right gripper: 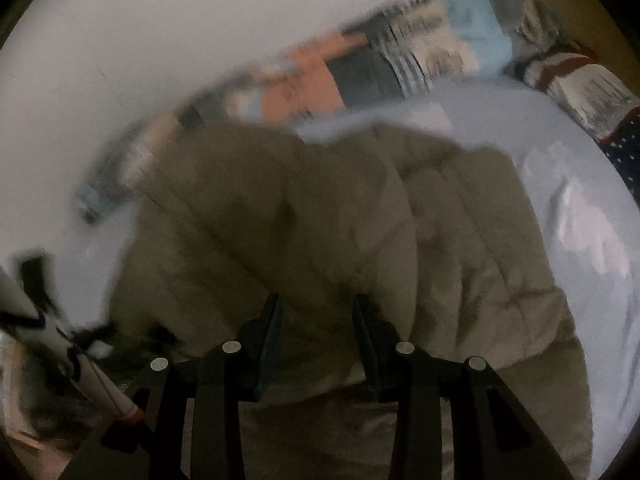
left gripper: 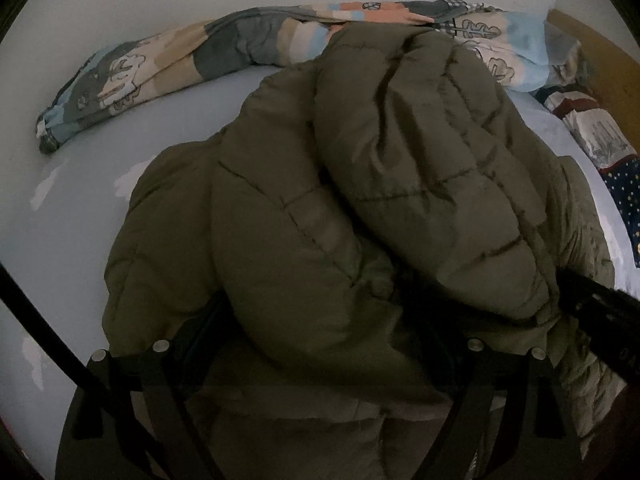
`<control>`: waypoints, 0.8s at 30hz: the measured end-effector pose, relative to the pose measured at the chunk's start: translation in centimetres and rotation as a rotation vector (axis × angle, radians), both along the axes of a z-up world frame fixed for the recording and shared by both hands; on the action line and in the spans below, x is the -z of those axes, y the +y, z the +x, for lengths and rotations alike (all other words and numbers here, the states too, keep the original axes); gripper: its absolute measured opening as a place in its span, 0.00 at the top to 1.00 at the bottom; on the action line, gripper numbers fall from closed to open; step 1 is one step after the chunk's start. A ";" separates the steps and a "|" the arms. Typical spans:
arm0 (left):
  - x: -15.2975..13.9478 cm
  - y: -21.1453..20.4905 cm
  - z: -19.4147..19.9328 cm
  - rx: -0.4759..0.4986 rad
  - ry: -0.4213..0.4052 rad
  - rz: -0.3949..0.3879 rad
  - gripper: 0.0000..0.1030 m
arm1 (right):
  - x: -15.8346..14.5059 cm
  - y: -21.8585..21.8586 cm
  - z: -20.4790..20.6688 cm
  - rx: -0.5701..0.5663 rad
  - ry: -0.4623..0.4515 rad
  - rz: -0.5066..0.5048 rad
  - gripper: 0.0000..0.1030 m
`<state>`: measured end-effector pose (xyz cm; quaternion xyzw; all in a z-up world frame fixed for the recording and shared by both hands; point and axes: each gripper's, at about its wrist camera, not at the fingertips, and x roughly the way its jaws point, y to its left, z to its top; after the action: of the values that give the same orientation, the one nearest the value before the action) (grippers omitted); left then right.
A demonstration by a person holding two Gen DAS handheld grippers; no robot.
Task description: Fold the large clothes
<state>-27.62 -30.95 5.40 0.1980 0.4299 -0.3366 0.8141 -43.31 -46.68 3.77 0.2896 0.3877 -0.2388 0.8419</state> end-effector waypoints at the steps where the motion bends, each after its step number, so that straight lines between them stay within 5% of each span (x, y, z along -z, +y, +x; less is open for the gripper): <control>1: -0.1 0.1 -0.1 -0.001 -0.001 -0.004 0.16 | 0.3 0.2 0.2 -0.009 0.013 0.003 0.62; 6: -2.0 1.5 0.2 -0.024 0.015 -0.091 0.16 | -2.8 0.7 -0.5 0.043 -0.065 -0.048 0.62; 10: -2.0 2.2 0.7 -0.046 0.000 -0.081 0.16 | -5.8 2.0 0.1 -0.014 -0.154 -0.125 0.62; 17: -0.6 1.8 0.2 -0.023 0.003 -0.021 0.16 | -0.8 2.0 3.0 -0.049 0.023 0.005 0.62; 24: -3.2 1.9 -2.0 0.015 -0.116 -0.068 0.16 | -3.5 1.7 1.2 -0.022 -0.093 0.010 0.62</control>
<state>-29.60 -29.00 8.60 0.1925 0.3688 -0.3451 0.8413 -42.14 -45.02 7.31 0.3002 0.3523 -0.2141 0.8602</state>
